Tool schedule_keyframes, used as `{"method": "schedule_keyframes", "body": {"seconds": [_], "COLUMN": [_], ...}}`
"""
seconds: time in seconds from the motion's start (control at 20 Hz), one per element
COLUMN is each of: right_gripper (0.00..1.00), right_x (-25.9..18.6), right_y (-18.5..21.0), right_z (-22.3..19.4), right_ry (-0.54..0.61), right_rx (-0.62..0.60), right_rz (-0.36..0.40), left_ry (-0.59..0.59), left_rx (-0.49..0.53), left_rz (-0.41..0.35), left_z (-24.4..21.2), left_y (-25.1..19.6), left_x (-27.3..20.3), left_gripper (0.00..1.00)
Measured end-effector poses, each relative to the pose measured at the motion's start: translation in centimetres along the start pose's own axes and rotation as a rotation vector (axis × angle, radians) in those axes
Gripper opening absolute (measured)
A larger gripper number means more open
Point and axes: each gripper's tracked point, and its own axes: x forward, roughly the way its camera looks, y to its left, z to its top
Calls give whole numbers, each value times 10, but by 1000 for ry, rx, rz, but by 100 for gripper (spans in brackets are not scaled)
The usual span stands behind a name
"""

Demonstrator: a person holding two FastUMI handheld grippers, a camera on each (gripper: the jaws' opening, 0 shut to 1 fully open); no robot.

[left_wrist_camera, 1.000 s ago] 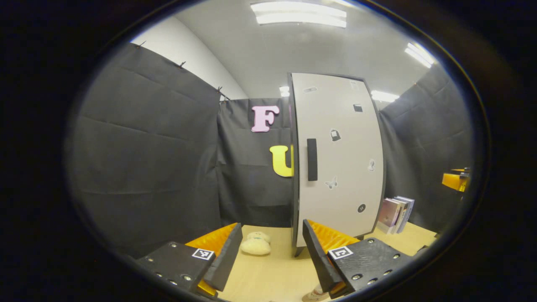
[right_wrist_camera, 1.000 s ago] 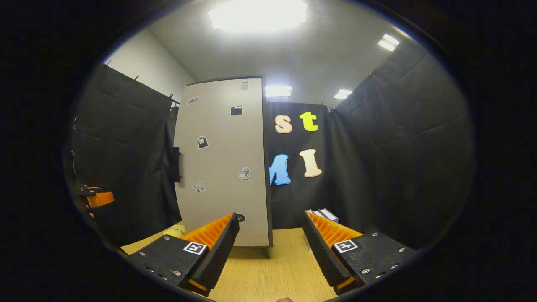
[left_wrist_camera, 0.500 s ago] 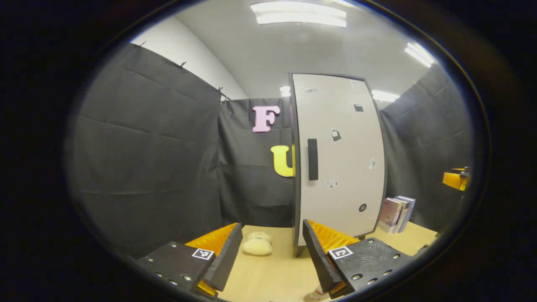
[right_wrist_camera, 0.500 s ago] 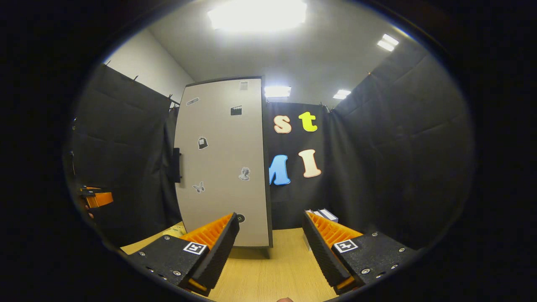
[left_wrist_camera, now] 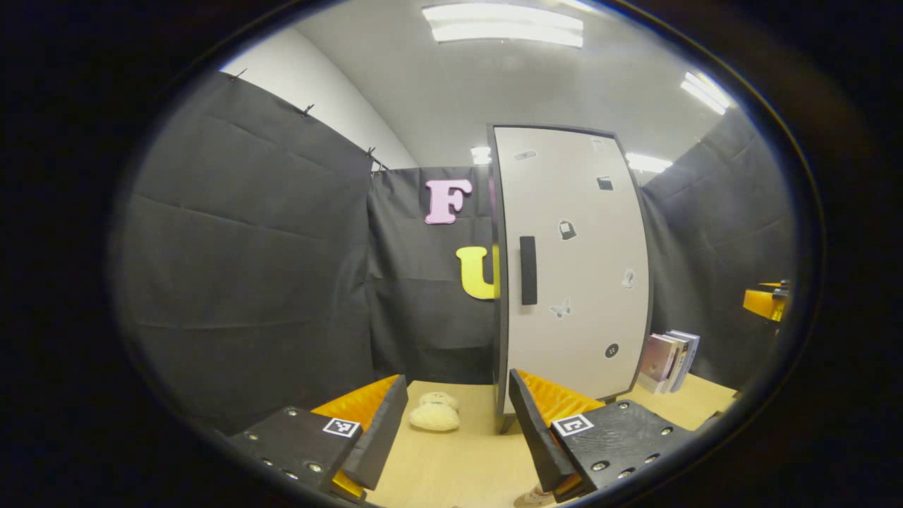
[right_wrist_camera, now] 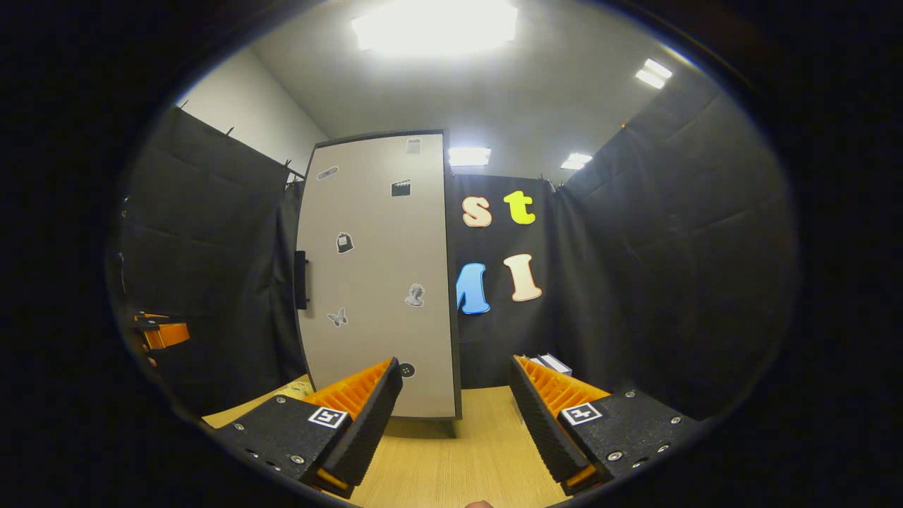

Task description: Open the cabinet door with the right hand, grasp the bottle in the cabinet with the left hand and place it on the coaster, then close the cabinet door with the right hand.

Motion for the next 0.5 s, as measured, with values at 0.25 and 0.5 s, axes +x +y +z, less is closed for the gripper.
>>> {"method": "schedule_keyframes", "body": {"seconds": [0.25,0.5], "right_gripper": [94,94], "right_x": [1,1], "right_y": [5,10], "right_z": [1,1], "right_ry": [-5,-8], "right_rx": [-4,-9], "right_rz": [0,1], "left_ry": [-15,-13], "left_rx": [8,16], "left_rz": [7,9], "left_z": [5,2], "left_y": [10,12], "left_x": [2,2], "left_gripper": [82,78]}}
